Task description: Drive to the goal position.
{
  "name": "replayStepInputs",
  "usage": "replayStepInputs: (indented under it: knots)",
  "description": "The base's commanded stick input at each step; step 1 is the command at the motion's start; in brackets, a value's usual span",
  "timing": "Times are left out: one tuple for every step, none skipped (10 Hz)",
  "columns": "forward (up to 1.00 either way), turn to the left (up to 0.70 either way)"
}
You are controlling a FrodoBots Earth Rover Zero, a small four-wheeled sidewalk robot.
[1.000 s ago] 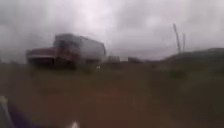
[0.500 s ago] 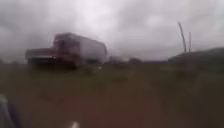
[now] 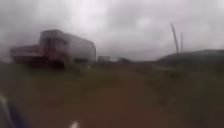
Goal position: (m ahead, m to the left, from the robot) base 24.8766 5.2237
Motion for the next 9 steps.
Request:
replayStepInputs:
  knots:
    - [0.70,-0.06]
    - [0.70,0.00]
    - [0.70,0.00]
    - [0.70,0.00]
    - [0.70,0.00]
    - [0.70,0.00]
    - [0.70,0.00]
    - [0.70,0.00]
    - [0.70,0.01]
